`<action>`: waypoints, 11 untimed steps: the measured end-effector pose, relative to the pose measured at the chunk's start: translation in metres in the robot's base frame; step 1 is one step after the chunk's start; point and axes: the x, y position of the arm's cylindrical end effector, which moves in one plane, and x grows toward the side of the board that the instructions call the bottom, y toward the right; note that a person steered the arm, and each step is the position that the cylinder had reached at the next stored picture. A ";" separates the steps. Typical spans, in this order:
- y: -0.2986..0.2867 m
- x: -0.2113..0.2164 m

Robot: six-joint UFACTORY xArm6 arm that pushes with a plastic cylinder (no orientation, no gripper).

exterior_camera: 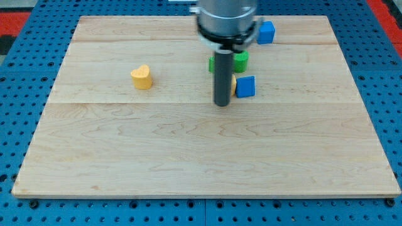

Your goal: Move the blue triangle to the right of red star

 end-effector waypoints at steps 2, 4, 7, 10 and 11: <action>0.018 -0.046; 0.032 -0.032; 0.104 -0.094; 0.082 -0.131; 0.070 -0.154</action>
